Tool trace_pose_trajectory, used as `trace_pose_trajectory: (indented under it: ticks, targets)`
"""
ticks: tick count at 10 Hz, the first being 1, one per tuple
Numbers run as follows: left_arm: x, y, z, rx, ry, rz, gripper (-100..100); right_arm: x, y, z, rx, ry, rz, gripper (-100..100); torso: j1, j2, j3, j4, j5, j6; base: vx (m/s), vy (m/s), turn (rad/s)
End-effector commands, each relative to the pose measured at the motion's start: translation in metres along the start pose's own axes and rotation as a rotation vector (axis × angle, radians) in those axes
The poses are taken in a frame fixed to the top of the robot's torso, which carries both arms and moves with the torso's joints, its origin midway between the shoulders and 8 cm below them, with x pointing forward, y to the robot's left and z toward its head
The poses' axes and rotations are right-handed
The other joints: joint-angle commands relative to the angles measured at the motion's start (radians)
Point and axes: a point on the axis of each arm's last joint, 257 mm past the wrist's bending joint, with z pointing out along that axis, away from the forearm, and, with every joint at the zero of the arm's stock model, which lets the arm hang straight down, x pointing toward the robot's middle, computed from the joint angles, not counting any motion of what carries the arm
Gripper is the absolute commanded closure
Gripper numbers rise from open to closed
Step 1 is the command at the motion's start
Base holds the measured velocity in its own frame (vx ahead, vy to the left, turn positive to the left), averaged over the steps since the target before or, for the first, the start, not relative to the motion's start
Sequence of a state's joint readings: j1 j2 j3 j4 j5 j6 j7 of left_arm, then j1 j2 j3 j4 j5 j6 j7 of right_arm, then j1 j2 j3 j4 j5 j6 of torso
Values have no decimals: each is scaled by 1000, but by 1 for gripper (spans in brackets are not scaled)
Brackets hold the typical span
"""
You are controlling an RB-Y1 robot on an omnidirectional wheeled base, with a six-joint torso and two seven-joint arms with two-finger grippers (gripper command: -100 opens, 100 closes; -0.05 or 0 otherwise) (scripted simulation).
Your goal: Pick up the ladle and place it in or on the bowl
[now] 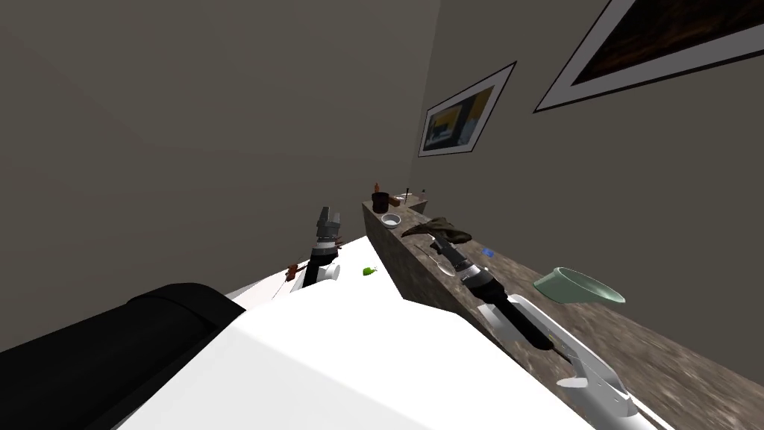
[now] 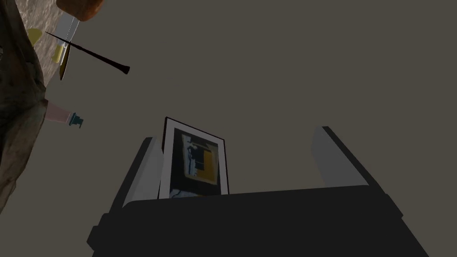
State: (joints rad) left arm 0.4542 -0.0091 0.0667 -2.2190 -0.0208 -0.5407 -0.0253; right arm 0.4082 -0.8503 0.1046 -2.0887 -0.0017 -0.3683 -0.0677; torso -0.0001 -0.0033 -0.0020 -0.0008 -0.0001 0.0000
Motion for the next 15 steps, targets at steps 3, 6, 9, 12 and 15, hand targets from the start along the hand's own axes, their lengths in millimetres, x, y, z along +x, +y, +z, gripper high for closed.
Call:
trace_pose_trajectory:
  ticks: [3,6,9,12,15]
  targets:
    - [0,0,0,0,0,0,0,3,-27,-7,59,85,-49,-100,1,0,0,0,0,0,36,-2,83]
    - [0,0,0,0,0,0,0,6,-57,-20,131,163,-89,-100,1,1,1,0,0,0,25,3,110]
    - [0,0,0,0,0,0,0,4,-74,-31,175,229,-138,-100,2,1,1,0,0,0,19,9,112]
    - [0,0,0,0,0,0,0,3,-105,-54,250,308,-185,-100,2,2,1,1,1,1,9,21,157]
    - [0,0,0,0,0,0,0,-3,-121,-69,296,378,-239,-100,3,3,2,1,1,0,3,27,122]
